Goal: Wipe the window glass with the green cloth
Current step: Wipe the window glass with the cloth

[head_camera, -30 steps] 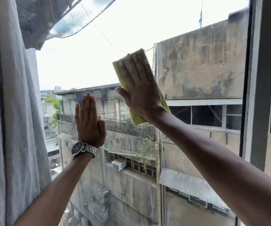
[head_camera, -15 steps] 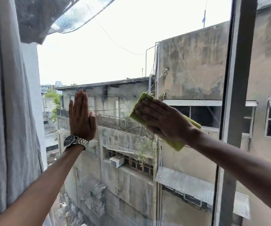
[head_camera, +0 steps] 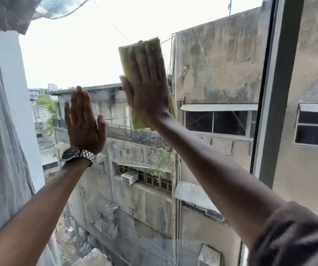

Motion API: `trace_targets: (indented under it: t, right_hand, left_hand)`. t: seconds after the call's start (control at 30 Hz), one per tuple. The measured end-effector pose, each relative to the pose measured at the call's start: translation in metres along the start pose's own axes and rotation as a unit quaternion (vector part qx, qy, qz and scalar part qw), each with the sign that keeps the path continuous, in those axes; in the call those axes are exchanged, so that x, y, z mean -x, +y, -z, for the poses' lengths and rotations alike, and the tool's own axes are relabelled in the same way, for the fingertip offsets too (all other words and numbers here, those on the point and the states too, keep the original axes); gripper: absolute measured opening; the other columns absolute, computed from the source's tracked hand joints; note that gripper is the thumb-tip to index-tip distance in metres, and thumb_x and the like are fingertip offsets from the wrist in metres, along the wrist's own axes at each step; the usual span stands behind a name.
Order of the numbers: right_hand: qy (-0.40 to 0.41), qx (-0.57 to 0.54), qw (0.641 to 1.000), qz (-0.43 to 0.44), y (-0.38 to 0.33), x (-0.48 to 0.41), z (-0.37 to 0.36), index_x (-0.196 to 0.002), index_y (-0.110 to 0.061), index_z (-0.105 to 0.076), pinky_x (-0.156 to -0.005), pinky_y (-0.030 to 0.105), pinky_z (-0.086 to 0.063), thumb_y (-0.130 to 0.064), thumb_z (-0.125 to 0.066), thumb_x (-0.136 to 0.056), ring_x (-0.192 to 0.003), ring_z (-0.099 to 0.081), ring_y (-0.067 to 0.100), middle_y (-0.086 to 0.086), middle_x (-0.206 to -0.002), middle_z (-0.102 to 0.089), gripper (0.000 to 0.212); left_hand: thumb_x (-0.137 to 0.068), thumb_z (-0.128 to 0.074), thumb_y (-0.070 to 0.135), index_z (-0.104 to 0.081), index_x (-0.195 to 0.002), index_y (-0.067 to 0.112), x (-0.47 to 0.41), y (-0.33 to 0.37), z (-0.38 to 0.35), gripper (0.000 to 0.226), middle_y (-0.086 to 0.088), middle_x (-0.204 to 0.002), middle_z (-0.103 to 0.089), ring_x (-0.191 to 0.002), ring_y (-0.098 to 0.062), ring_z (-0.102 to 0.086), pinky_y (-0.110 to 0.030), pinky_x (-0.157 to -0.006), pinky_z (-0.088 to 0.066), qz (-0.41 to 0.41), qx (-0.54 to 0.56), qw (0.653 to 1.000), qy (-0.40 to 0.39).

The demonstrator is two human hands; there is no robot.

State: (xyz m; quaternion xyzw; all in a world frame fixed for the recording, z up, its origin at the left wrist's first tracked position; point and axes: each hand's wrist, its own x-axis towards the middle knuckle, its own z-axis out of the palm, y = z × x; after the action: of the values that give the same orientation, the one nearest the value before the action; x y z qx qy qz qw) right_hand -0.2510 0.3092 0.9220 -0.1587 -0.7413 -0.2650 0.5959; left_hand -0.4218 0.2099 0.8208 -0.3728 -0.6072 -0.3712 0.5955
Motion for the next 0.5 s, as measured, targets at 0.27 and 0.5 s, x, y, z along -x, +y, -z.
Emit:
trace_targets:
  t: [0.27, 0.5]
  right_hand:
    - [-0.183, -0.025, 0.981, 0.064, -0.020, -0.010, 0.049, -0.161, -0.015, -0.021, -0.130, 0.042, -0.016, -0.016, -0.043, -0.106, -0.156, -0.018, 0.027, 0.010, -0.169, -0.023, 0.059]
    - [-0.271, 0.005, 0.961, 0.056, -0.010, 0.026, 0.090, -0.132, -0.007, -0.051, -0.109, 0.045, -0.035, -0.031, -0.043, -0.108, -0.123, -0.052, 0.031, 0.015, -0.130, -0.058, 0.035]
  left_hand:
    - [-0.102, -0.034, 0.035, -0.053, -0.129, -0.003, -0.003, 0.087, 0.053, 0.051, -0.022, -0.131, -0.057, -0.123, -0.033, -0.053, -0.036, -0.109, -0.031, 0.224, 0.214, 0.950, -0.043]
    - [-0.085, -0.078, 0.022, -0.059, -0.120, -0.001, 0.048, 0.149, 0.065, 0.046, -0.012, -0.097, -0.069, -0.088, -0.026, -0.067, -0.043, -0.081, -0.059, 0.416, 0.359, 0.815, -0.186]
